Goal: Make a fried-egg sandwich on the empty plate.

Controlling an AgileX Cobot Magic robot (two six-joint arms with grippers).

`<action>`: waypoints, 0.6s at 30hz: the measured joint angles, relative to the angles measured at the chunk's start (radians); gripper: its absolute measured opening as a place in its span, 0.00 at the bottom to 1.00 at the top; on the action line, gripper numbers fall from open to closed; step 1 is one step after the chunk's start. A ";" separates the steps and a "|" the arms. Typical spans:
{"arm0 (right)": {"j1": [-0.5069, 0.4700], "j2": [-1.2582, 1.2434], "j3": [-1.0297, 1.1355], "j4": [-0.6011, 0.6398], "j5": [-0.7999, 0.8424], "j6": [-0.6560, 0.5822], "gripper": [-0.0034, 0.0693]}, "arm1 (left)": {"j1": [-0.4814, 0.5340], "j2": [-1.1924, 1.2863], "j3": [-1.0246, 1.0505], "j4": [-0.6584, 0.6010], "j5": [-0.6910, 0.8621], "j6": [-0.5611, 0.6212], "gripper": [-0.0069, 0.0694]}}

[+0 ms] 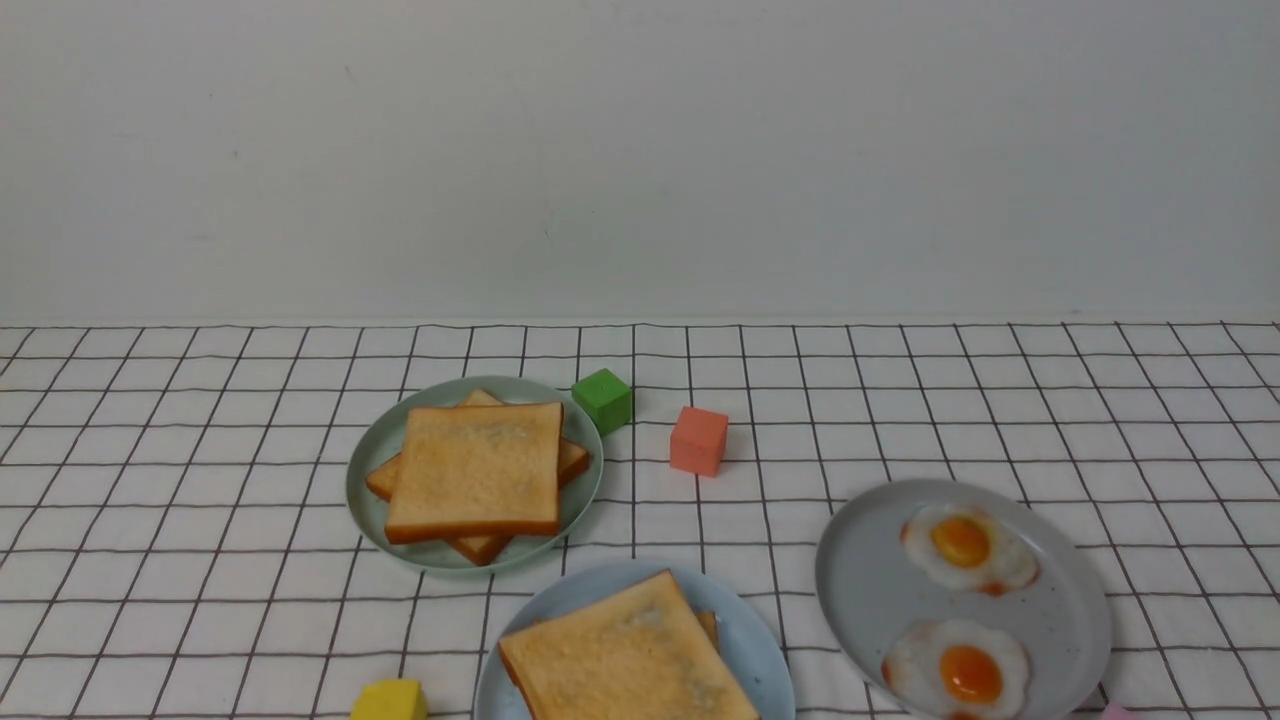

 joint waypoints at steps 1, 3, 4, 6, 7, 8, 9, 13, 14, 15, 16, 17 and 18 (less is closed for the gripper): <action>0.000 0.000 0.000 0.000 0.000 0.000 0.06 | 0.003 -0.004 0.021 0.012 -0.020 -0.023 0.07; 0.000 0.000 0.000 0.000 0.000 0.000 0.06 | 0.025 -0.038 0.112 0.120 -0.087 -0.144 0.07; 0.000 0.000 0.000 0.000 0.000 0.000 0.07 | 0.034 -0.065 0.196 0.220 -0.110 -0.267 0.07; 0.000 0.000 0.000 0.000 0.001 0.000 0.07 | 0.037 -0.072 0.259 0.285 -0.113 -0.342 0.07; 0.000 0.000 0.000 -0.001 -0.001 0.000 0.07 | 0.038 -0.073 0.300 0.309 -0.113 -0.364 0.07; 0.001 0.000 0.000 -0.001 -0.001 0.000 0.07 | 0.039 -0.073 0.336 0.317 -0.116 -0.373 0.07; 0.002 0.000 0.000 -0.001 0.000 0.000 0.07 | 0.039 -0.073 0.368 0.313 -0.117 -0.366 0.07; 0.005 0.000 0.000 -0.002 -0.001 0.000 0.08 | 0.039 -0.073 0.372 0.284 -0.144 -0.232 0.07; 0.006 0.000 0.000 -0.003 -0.001 0.000 0.08 | 0.039 -0.073 0.373 0.276 -0.143 -0.187 0.07; 0.006 0.000 0.000 -0.003 -0.001 0.000 0.08 | 0.039 -0.073 0.373 0.276 -0.143 -0.187 0.07; 0.007 0.000 0.000 -0.004 -0.001 0.000 0.08 | 0.039 -0.073 0.374 0.265 -0.143 -0.134 0.07; 0.007 0.000 0.000 -0.004 -0.001 0.000 0.08 | 0.039 -0.073 0.374 0.260 -0.144 -0.096 0.07; 0.007 0.000 0.000 -0.004 -0.001 0.000 0.08 | 0.039 -0.073 0.374 0.251 -0.146 -0.077 0.07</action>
